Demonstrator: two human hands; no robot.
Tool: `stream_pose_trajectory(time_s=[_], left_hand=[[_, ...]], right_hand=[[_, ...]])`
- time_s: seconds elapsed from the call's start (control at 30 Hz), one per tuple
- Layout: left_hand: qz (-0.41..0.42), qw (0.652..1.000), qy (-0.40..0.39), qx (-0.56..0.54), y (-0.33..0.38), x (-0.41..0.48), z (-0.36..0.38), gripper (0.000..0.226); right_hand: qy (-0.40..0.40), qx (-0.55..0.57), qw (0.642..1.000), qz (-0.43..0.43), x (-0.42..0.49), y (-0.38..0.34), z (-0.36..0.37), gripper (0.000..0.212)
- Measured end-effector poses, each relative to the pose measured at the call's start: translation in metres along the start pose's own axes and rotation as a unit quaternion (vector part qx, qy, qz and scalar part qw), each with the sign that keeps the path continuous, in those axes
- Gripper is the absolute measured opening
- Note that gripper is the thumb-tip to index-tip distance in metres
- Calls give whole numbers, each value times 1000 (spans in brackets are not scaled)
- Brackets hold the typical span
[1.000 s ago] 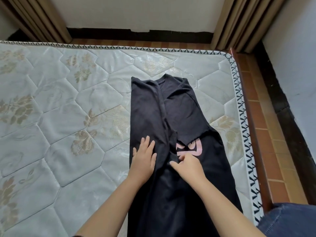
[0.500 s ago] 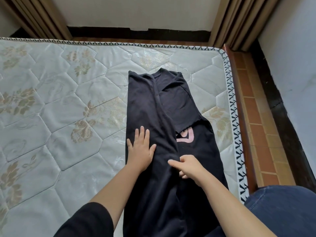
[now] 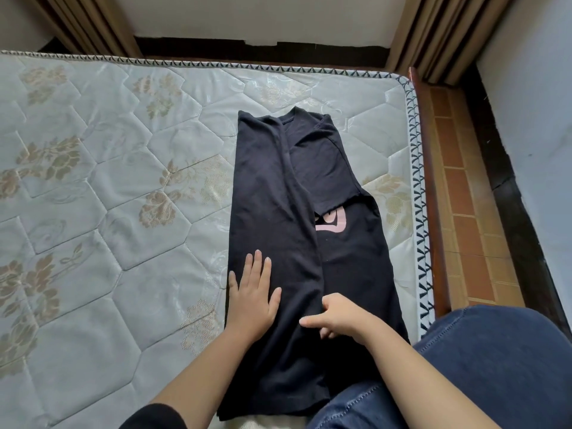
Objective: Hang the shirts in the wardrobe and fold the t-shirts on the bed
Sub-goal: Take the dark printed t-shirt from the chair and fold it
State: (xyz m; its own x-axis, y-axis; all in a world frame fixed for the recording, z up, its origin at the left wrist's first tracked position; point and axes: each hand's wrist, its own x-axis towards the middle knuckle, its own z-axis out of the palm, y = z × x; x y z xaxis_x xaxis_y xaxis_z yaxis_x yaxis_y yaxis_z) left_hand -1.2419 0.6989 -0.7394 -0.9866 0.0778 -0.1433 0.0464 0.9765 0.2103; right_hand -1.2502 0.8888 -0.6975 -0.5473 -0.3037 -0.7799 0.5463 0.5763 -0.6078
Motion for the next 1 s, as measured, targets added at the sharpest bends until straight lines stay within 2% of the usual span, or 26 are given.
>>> stream_pose_trajectory(time_s=[0.1,0.2,0.37,0.5,0.63,0.7,0.73,0.8,0.83,0.87,0.9,0.93,1.0], left_hand=[[5,1000,-3,12,3,-20,3,60],[-2,1000,-8,24,2,-31,4,58],[-14,999,-17,26,2,-45,5,59],[-16,999,-11,25,1,-53,9,59],[-10,1000,12,25,-1,-56,12,58],[-7,999,18,26,-2,-56,14,59],[-5,999,22,26,-3,-57,16,59],[0,999,33,18,-4,-60,20,61],[6,999,40,12,-4,-63,23,62],[13,999,46,9,-6,-68,26,64],[22,998,51,5,-6,-73,29,66],[35,998,56,4,-7,-79,31,69],[67,996,56,13,-11,-91,34,77]], right_hand=[[32,-28,999,-3,-4,10,-3,36],[61,-17,998,-11,-8,19,-9,35],[-73,-67,995,11,-24,17,4,29],[-103,-168,980,30,-23,22,6,26],[-127,-170,975,69,-29,24,-6,29],[-77,-189,977,60,-31,18,-9,26],[-11,-203,979,32,-32,14,-9,23],[164,-246,954,-55,-33,5,-4,9],[238,-276,925,-108,-35,-1,5,4],[295,-319,884,-173,-33,-5,20,17],[309,-369,845,-232,-30,-6,36,32],[282,-407,825,-274,-25,-7,53,49],[142,-476,810,-312,-15,0,79,81]])
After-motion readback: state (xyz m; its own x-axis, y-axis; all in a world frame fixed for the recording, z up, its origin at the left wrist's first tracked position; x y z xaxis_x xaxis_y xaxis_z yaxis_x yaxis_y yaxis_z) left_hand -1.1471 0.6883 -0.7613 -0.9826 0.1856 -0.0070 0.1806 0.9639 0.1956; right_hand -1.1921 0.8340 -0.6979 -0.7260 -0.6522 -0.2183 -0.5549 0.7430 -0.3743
